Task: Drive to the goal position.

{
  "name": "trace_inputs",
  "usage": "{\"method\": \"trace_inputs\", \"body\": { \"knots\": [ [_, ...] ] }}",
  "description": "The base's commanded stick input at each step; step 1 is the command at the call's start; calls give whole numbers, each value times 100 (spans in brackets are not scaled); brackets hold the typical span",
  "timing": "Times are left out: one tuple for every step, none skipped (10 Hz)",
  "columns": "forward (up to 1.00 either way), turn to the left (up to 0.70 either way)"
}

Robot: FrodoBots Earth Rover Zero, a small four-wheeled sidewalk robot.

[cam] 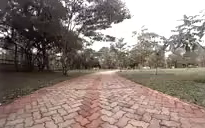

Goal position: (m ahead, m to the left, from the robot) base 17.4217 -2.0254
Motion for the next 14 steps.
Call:
{"method": "trace_inputs", "body": {
  "knots": [
    [70, 1],
    [70, 1],
    [70, 1],
    [70, 1],
    [70, 1],
    [70, 1],
    [70, 1],
    [70, 1],
    [70, 1],
    [70, 1],
    [70, 1],
    [70, 1],
    [70, 1],
    [70, 1]
  ]
}}
